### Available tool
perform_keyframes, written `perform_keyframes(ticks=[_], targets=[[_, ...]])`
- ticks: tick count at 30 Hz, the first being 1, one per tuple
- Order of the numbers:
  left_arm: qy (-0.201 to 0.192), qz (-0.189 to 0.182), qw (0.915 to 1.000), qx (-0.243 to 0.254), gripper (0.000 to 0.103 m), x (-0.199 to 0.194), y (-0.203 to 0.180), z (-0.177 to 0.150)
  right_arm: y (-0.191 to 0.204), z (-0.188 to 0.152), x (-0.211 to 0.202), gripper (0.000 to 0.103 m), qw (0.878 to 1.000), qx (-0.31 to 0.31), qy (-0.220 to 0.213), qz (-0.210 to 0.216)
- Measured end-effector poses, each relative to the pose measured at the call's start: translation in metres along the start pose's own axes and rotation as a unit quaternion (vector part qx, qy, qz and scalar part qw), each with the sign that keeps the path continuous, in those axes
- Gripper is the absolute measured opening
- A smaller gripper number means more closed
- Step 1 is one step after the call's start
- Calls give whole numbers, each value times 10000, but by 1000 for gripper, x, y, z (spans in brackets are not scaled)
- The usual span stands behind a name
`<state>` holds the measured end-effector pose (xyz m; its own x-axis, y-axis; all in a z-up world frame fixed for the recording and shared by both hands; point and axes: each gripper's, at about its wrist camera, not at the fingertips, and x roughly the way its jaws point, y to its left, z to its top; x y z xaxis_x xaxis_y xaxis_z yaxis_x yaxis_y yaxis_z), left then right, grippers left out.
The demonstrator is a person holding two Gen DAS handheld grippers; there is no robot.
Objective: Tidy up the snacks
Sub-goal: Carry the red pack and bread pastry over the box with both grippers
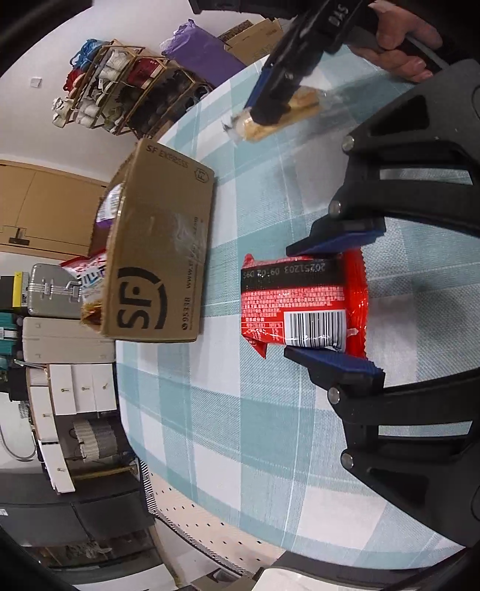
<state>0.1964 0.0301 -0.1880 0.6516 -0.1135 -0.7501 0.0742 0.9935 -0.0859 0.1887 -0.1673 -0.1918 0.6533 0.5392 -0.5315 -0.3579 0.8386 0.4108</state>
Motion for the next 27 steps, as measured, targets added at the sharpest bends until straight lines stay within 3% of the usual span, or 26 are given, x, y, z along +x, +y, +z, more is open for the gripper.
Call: perform_keyframes(ticks=[6, 14, 20, 27], targets=[[-251, -97, 9996, -3, 44, -30, 6, 5, 3, 2, 6, 58, 9998, 28, 169, 86], [-449, -315, 9985, 86, 44, -63, 13, 20, 29, 27, -20, 58, 9977, 205, -20, 645], [-734, -630, 9953, 37, 44, -91, 21, 54, 47, 63, -46, 58, 9947, 194, -250, 979], [-1053, -845, 9907, 142, 44, -115, 17, 106, 63, 118, -66, 58, 9941, -75, -410, 1000]])
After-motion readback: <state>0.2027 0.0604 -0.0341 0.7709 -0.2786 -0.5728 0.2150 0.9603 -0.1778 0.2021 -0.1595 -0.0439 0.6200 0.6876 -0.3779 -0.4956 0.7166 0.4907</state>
